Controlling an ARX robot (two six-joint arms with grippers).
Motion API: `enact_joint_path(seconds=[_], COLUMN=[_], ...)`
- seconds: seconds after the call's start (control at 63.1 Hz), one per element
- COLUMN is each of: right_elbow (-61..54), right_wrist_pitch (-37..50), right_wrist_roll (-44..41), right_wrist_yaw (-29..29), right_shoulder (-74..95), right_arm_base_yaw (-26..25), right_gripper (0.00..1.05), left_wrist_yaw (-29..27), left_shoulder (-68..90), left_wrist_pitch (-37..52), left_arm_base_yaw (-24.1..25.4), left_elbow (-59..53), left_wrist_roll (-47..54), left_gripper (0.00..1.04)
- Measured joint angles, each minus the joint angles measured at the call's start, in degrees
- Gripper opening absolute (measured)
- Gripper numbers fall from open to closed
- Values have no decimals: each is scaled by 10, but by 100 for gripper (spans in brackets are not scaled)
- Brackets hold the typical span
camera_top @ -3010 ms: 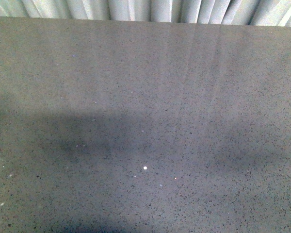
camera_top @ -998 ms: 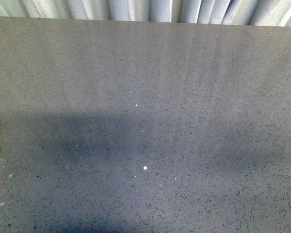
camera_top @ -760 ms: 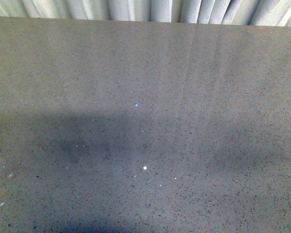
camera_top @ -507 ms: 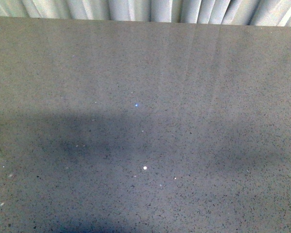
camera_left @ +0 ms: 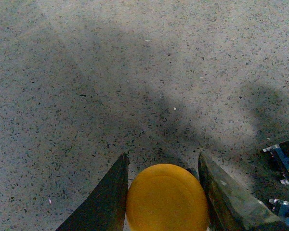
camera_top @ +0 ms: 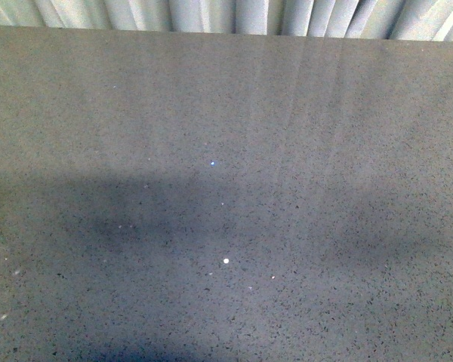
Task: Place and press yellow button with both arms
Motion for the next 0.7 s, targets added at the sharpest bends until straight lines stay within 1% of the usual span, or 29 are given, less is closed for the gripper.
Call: enact_joint_path(seconds=[0.444, 0.602, 0.697], right_elbow=[0, 0, 0], right_wrist_pitch=[0, 0, 0], right_wrist_roll=[0, 0, 0], right_wrist_yaw=[0, 0, 0], right_shoulder=[0, 0, 0], right_arm_base_yaw=[0, 0, 0], right_gripper=[96, 96, 96], left_wrist_yaw=[-7, -17, -18], left_shoulder=[-45, -99, -124], left_wrist_pitch=[-43, -78, -93], left_arm_base_yaw=[-23, -5, 7], left_elbow=[0, 7, 37], left_wrist_roll=[0, 19, 42], left_gripper=[33, 33, 33])
